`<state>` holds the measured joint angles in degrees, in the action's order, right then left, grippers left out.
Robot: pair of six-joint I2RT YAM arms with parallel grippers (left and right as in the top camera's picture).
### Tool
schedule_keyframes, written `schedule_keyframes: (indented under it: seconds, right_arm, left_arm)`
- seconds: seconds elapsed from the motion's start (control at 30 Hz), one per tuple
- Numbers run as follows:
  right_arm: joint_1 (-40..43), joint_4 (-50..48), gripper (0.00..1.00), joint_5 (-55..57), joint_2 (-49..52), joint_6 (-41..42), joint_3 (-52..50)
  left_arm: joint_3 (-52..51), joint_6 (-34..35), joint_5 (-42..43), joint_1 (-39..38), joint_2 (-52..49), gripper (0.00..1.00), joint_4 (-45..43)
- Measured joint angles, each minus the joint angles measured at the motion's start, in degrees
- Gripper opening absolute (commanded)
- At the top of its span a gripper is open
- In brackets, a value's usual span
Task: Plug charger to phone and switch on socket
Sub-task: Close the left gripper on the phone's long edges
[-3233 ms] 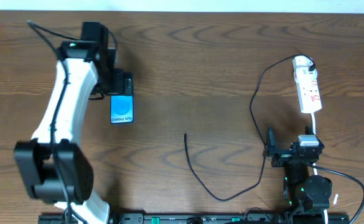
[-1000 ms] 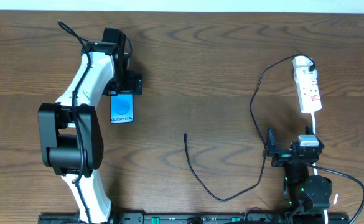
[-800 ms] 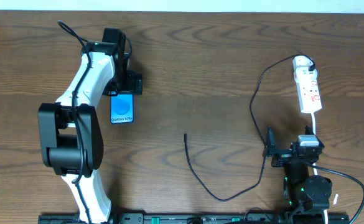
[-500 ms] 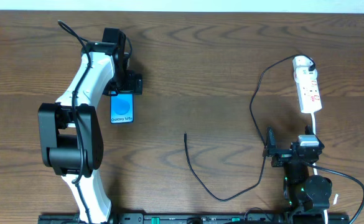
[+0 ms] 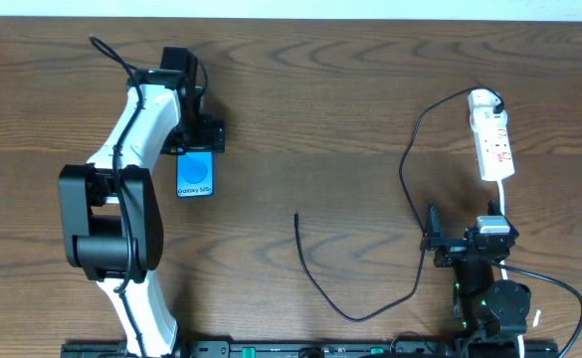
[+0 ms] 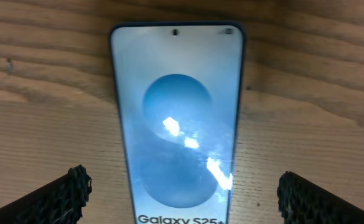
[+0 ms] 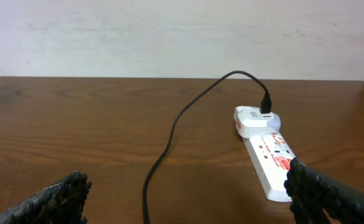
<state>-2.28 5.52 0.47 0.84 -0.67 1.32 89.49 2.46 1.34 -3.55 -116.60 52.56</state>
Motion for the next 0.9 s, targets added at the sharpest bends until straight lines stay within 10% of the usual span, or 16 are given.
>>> schedule_keyframes:
  seconds: [0.9]
  right_arm:
    - [0.0, 0.0, 0.99, 0.0, 0.0, 0.0, 0.0]
  left_arm:
    - [-4.7, 0.4, 0.0, 1.2, -0.3, 0.98, -4.7]
